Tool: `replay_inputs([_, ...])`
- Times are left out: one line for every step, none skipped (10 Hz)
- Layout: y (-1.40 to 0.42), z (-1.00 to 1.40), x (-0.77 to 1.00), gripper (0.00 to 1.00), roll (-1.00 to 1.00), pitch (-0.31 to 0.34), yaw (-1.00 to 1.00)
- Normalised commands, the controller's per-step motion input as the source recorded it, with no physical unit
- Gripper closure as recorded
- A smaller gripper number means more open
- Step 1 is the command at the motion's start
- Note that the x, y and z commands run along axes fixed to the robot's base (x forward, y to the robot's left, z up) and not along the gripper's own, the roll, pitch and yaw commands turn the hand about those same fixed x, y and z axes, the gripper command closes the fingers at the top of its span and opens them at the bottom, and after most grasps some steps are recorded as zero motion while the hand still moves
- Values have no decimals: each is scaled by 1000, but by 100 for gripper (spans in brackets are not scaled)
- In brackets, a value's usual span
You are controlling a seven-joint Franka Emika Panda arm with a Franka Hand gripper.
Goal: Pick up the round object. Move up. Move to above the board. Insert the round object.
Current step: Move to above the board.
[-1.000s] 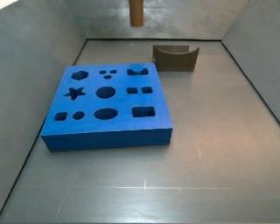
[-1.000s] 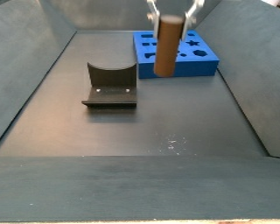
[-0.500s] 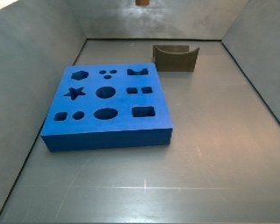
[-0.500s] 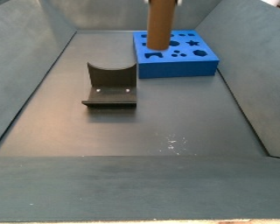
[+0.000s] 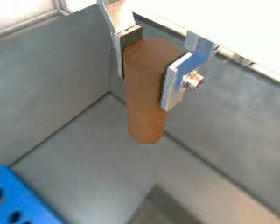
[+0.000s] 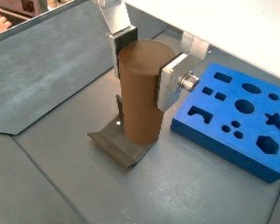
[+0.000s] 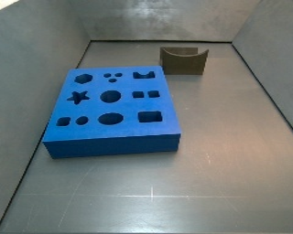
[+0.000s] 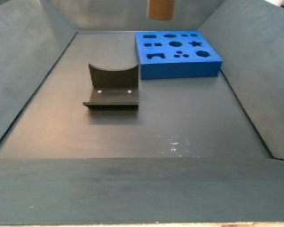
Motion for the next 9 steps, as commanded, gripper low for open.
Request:
replay_inputs([-1000, -316, -64, 100, 55, 657, 168])
replay_inputs([-1000, -312, -62, 100, 106, 455, 133])
replay_inputs([-1000, -312, -61, 100, 63, 325, 73])
replay_inputs([-1000, -313, -58, 100, 62, 183, 43])
replay_inputs([-1000, -312, -55, 100, 52, 106, 36])
replay_inputs([-1000, -314, -53, 100, 40, 39, 25])
replay_inputs([-1000, -320, -55, 100, 27, -13, 22])
replay_inputs([-1000, -325, -48, 100, 16, -24, 15])
replay_inputs([-1000, -330, -38, 100, 10, -4, 15])
